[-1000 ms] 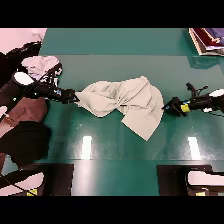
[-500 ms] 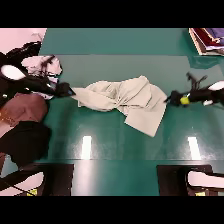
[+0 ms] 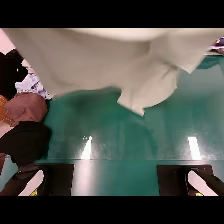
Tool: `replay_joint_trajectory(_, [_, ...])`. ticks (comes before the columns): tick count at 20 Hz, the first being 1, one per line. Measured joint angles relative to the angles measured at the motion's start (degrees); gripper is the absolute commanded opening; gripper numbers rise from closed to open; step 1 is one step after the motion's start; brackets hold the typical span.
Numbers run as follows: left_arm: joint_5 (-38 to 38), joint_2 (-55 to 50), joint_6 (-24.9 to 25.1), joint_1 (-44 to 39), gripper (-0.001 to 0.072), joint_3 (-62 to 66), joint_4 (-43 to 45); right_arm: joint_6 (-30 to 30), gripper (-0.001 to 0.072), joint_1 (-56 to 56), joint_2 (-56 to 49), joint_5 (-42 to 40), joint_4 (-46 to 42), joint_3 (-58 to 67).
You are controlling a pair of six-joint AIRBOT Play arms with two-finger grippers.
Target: Fold the shirts.
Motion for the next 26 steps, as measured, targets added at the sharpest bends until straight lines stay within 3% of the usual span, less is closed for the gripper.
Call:
replay_joint_trajectory(5, [1.4,2.45,-1.44,0.39,0.0021,19.61,-0.13,-0.02,0.0014,-12.48,7.96,0.76,-0.09,12.59])
replay_joint_trajectory(9, [0.72,2.8,-4.07,0.46,0.0021,23.63,1.03,1.36,0.0013,-23.67,10.64,3.08,0.9,16.28])
replay_joint_trajectory(16, [-6.6,-0.31,-7.76,0.46,0.0021,-1.99,4.59,4.61,0.0013,-24.96,1.6,13.9,6.62,9.18])
replay_joint_trajectory(22, [-9.2,-12.07,-6.64,-1.4,0.0021,-23.58,5.95,7.96,0.0013,-8.48,-13.25,19.98,-7.39,-3.43])
replay_joint_trajectory(26, [-2.6,-24.61,-2.97,-5.62,0.0021,-26.99,5.88,9.18,0.0013,-1.51,-25.46,17.97,-11.15,-7.17])
